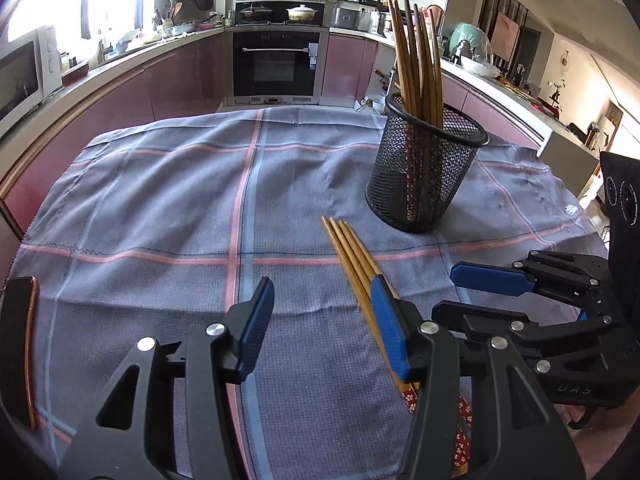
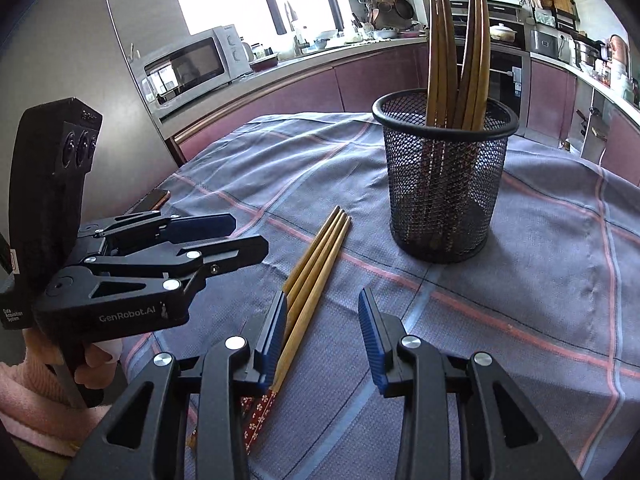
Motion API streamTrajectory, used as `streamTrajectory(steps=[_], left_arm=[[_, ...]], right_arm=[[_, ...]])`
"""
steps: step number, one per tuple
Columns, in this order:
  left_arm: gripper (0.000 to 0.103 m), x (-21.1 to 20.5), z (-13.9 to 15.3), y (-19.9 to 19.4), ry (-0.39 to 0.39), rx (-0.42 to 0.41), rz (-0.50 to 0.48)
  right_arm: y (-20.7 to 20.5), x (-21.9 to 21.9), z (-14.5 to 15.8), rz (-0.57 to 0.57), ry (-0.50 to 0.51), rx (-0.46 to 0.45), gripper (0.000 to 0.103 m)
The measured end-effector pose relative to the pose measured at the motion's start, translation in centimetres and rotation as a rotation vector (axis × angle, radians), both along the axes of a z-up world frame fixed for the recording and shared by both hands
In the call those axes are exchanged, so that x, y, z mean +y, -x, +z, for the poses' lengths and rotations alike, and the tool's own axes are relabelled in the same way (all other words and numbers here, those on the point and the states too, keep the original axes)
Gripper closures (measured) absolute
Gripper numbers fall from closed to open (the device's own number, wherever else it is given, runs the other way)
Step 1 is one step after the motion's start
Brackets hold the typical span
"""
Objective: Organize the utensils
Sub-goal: 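Move both open grippers back to the chopstick bundle on the cloth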
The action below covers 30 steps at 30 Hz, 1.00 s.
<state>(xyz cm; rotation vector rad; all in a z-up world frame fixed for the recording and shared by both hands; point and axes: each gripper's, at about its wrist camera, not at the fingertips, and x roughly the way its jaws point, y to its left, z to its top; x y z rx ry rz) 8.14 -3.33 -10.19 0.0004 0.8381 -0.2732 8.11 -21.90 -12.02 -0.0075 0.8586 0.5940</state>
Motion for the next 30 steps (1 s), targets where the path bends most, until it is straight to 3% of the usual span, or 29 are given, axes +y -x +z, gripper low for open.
streamTrajectory(steps=[30], left_arm=[[0.049, -1.1, -2.4, 0.4, 0.003, 0.082, -0.063]], right_arm=[[0.4, 1.4, -1.7, 0.004, 0.110, 0.013, 0.069]])
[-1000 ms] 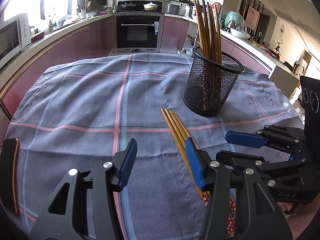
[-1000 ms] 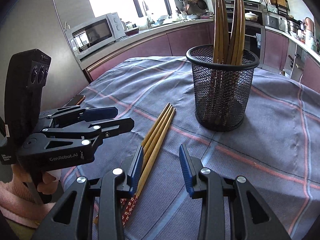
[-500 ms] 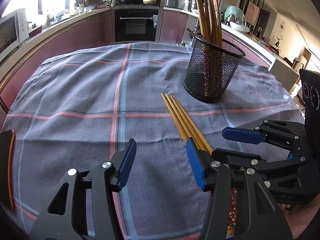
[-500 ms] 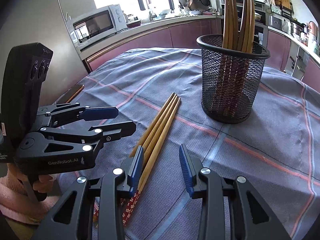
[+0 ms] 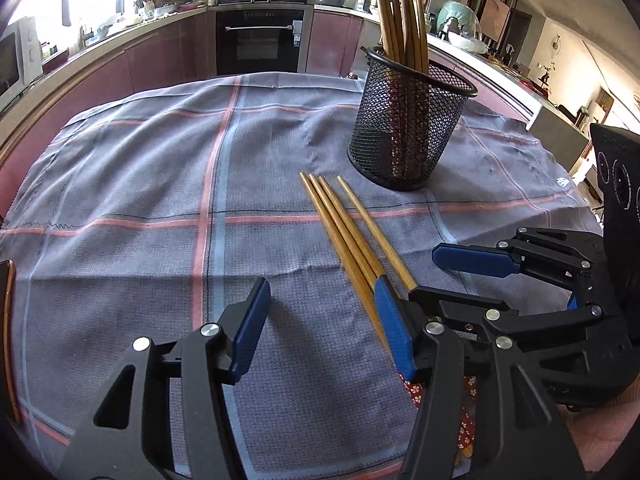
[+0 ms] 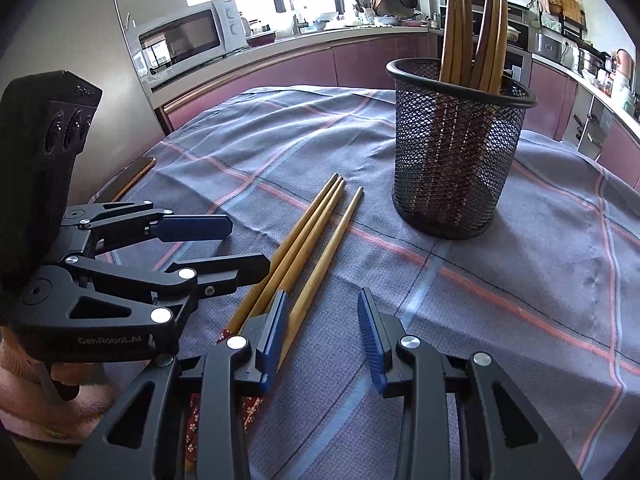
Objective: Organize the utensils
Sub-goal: 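Move both open grippers back to the chopstick bundle on the cloth, then close the right gripper on a chopstick while the left gripper grasps another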
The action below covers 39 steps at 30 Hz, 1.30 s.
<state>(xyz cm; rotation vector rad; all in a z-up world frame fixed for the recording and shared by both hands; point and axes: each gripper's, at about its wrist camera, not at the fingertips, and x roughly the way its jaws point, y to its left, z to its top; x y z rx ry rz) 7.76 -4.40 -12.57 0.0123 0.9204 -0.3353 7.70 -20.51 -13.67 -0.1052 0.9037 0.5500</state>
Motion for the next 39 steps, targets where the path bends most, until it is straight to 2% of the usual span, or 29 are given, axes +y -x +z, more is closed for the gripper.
streamTrajectory(steps=[6, 10, 19, 22, 25, 27, 33, 34, 37, 39], left_arm=[[0.048, -0.4, -0.2, -0.2, 0.008, 0.008, -0.019], [0.049, -0.8, -0.3, -0.2, -0.015, 0.003, -0.020], [0.066, -0.4, -0.3, -0.2, -0.025, 0.016, -0.030], [0.073, 0.0, -0.2, -0.2, 0.002, 0.033, -0.045], [0.072, 0.3, -0.2, -0.6, 0.021, 0.051, -0.054], [0.068, 0.3, -0.3, -1.0, 0.014, 0.052, -0.049], [0.071, 0.0, -0.3, -1.8, -0.003, 0.051, -0.040], [0.072, -0.1, -0.3, -1.9, -0.008, 0.050, -0.035], [0.085, -0.3, -0.3, -1.9, -0.012, 0.051, -0.035], [0.088, -0.3, -0.3, -1.7, -0.011, 0.051, -0.039]], right_arm=[[0.0, -0.4, 0.0, -0.011, -0.005, 0.001, 0.069], [-0.1, -0.5, 0.0, -0.012, -0.008, 0.002, 0.069], [-0.1, -0.5, -0.1, -0.010, -0.009, 0.003, 0.069], [-0.2, -0.4, 0.0, -0.009, -0.005, 0.002, 0.069], [-0.6, -0.2, 0.0, -0.010, -0.002, 0.002, 0.069], [-1.0, 0.0, 0.0, -0.013, 0.003, 0.001, 0.069], [-1.7, 0.9, -0.1, -0.013, 0.030, -0.008, 0.069], [-1.7, 1.0, -0.1, -0.012, 0.037, -0.010, 0.071], [-1.8, 1.2, -0.1, -0.015, 0.055, -0.015, 0.079], [-1.9, 1.0, -0.1, -0.017, 0.050, -0.009, 0.088]])
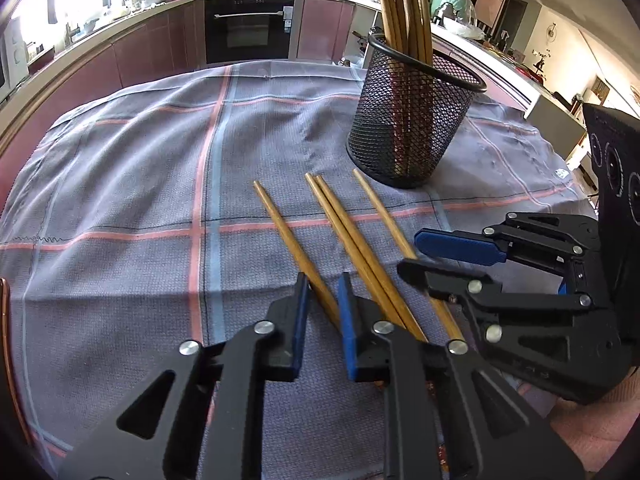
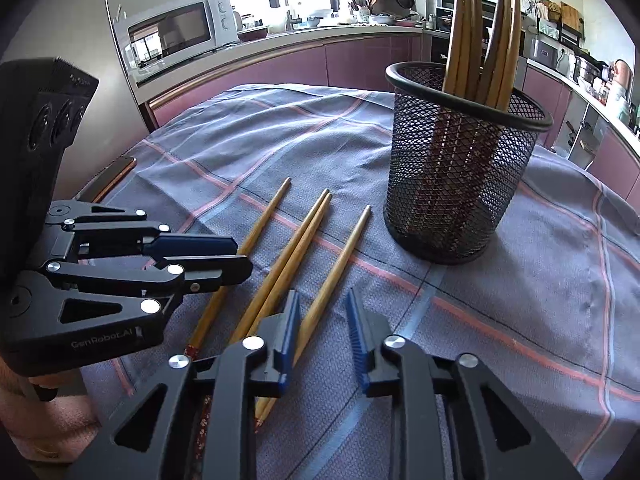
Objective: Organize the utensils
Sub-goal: 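Close the right gripper on a chopstick while the left gripper grasps another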
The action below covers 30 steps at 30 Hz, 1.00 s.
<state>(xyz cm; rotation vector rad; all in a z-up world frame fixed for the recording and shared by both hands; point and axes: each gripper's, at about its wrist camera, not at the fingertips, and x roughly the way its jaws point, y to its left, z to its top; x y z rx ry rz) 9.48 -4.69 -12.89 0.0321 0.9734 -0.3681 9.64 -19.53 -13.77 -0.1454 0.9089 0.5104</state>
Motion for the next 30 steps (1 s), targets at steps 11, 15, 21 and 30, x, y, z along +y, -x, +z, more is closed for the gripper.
streamTrajectory(steps=[11, 15, 21, 30], left_arm=[[0.081, 0.5, -0.1, -0.2, -0.002, 0.002, 0.008], [0.086, 0.2, -0.1, -0.1, -0.017, -0.006, 0.019], [0.091, 0.6, 0.0, -0.1, 0.002, 0.006, 0.055], [0.090, 0.7, -0.1, -0.2, -0.016, 0.012, 0.052]], right_arm=[[-0.6, 0.0, 0.0, -0.003, 0.014, 0.016, 0.089], [-0.7, 0.1, -0.1, -0.003, 0.010, 0.017, 0.091], [-0.6, -1.0, 0.0, -0.017, -0.027, 0.038, 0.098], [-0.5, -0.9, 0.0, -0.007, 0.038, 0.013, 0.094]])
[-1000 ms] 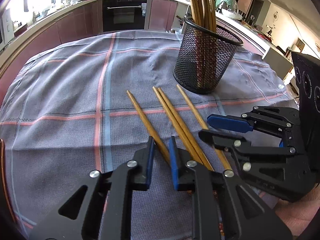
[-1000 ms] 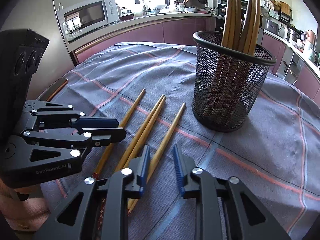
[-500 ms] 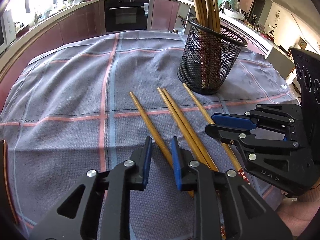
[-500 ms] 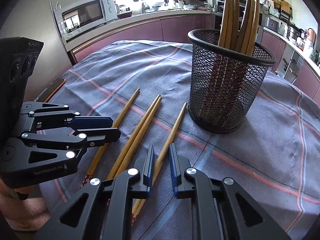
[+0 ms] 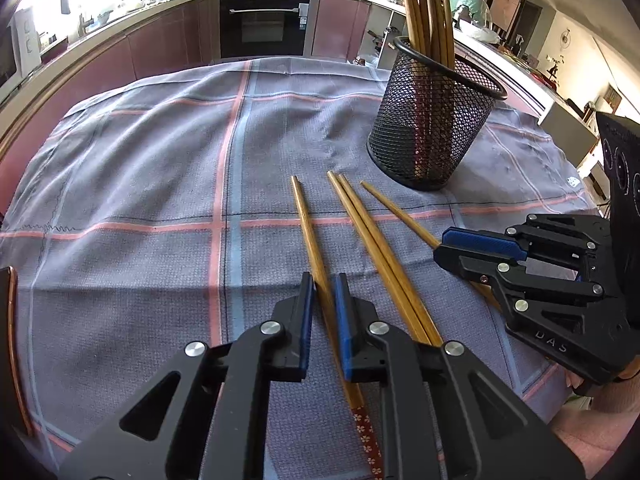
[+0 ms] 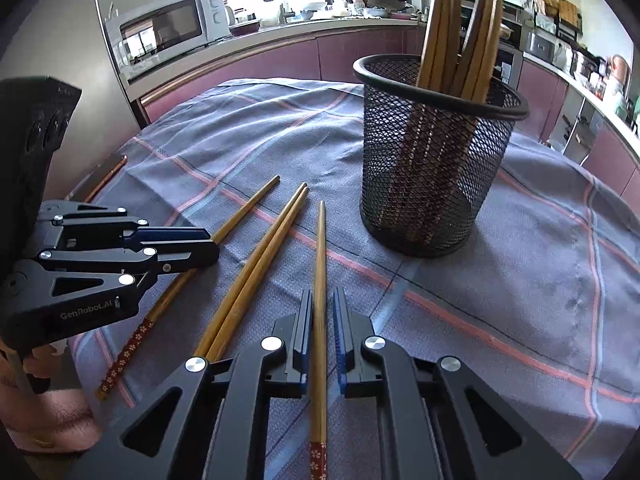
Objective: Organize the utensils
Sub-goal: 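Close the right gripper on a chopstick while the left gripper grasps another, then lift both chopsticks upright and lower them into the mesh cup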
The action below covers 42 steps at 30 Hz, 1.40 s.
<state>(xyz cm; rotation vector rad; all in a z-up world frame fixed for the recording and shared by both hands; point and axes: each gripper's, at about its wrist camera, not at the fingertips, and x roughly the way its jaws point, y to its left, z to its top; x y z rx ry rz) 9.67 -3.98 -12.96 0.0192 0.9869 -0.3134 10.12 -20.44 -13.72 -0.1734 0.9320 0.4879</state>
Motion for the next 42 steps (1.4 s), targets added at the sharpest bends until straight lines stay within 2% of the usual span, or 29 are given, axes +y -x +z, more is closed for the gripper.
streamTrajectory(steps=[7, 12, 23, 34, 42], left_arm=[[0.094, -0.1, 0.1, -0.2, -0.005, -0.005, 0.019], [0.095, 0.6, 0.9, 0.0, 0.023, -0.021, 0.037], [0.095, 2.1, 5.8, 1.3, 0.160, -0.097, -0.025], [0.096, 2.2, 11.7, 2.8, 0.246, -0.228, -0.085], [0.096, 2.0, 14.9, 2.8, 0.274, -0.293, -0.096]], right_arm=[[0.0, -0.3, 0.1, 0.001, -0.014, -0.001, 0.098], [0.6, -1.3, 1.4, 0.006, -0.071, -0.026, 0.098], [1.6, -4.5, 5.8, -0.014, -0.217, -0.122, 0.098], [1.9, -6.3, 9.4, -0.050, -0.278, -0.229, 0.098], [1.4, -6.7, 11.3, -0.056, -0.293, -0.287, 0.098]])
